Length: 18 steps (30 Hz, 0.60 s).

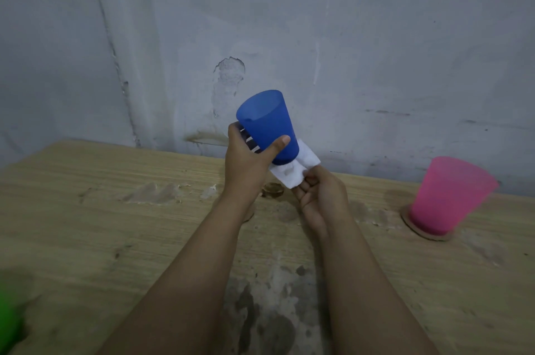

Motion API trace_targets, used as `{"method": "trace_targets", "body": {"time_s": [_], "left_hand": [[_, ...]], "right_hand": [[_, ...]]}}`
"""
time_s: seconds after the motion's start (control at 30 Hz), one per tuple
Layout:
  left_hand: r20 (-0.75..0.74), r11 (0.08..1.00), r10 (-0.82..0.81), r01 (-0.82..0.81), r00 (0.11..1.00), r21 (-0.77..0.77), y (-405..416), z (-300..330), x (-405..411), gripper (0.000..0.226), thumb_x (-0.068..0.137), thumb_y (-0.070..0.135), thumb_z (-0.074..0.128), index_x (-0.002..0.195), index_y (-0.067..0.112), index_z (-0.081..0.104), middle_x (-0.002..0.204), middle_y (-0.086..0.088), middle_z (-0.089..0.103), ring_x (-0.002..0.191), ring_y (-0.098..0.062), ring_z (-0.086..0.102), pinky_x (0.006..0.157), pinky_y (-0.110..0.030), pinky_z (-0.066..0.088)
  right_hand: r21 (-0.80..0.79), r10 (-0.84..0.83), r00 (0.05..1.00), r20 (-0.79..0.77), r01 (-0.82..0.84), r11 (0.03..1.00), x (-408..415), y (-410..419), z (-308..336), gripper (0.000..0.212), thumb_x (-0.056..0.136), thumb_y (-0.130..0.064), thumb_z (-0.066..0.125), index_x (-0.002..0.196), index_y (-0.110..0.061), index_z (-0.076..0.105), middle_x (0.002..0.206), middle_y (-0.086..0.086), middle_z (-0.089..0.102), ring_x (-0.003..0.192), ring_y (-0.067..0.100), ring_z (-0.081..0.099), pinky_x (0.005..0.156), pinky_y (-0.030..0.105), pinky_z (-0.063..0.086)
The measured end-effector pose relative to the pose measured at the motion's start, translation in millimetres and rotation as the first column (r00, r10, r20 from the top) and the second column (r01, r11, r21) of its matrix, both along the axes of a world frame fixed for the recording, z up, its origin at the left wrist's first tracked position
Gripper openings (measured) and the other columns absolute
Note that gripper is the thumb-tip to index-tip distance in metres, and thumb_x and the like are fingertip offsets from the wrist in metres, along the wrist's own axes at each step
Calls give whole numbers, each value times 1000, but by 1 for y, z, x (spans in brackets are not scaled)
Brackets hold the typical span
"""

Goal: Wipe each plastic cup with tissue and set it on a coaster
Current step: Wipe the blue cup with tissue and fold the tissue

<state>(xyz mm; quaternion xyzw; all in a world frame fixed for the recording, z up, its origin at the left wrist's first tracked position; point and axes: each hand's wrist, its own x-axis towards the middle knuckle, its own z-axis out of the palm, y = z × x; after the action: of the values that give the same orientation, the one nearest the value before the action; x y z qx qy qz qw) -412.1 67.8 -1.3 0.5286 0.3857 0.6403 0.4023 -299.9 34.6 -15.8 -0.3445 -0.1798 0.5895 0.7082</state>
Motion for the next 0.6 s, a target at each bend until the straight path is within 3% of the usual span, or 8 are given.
{"method": "trace_targets", "body": {"time_s": [0.2, 0.33, 0.6], "left_hand": [[-18, 1000, -10, 10, 1000, 4, -2, 1, 1, 61, 73, 26, 81, 120, 27, 42, 120, 13, 54, 105, -1, 58, 71, -10, 51], [-16, 1000, -11, 11, 1000, -2, -1, 1, 0, 62, 73, 30, 80, 122, 26, 44, 125, 8, 57, 107, -7, 60, 81, -21, 53], [-64, 998, -66, 66, 996, -8, -5, 1, 4, 60, 72, 33, 80, 121, 25, 45, 121, 8, 58, 104, -4, 60, 74, -15, 52]], "right_hand": [[-22, -79, 995, -62, 78, 997, 6, 2, -2, 15, 83, 9, 42, 78, 2, 55, 60, 11, 69, 63, 22, 69, 72, 35, 58], [16, -104, 991, -89, 106, 994, 8, 3, -3, 14, 87, 6, 44, 88, 4, 58, 85, 19, 69, 79, 26, 70, 76, 34, 59], [90, 73, 988, -138, -61, 994, 4, 4, -1, 35, 95, -35, 45, 106, -4, 57, 109, 18, 66, 108, 28, 63, 98, 37, 47]]}}
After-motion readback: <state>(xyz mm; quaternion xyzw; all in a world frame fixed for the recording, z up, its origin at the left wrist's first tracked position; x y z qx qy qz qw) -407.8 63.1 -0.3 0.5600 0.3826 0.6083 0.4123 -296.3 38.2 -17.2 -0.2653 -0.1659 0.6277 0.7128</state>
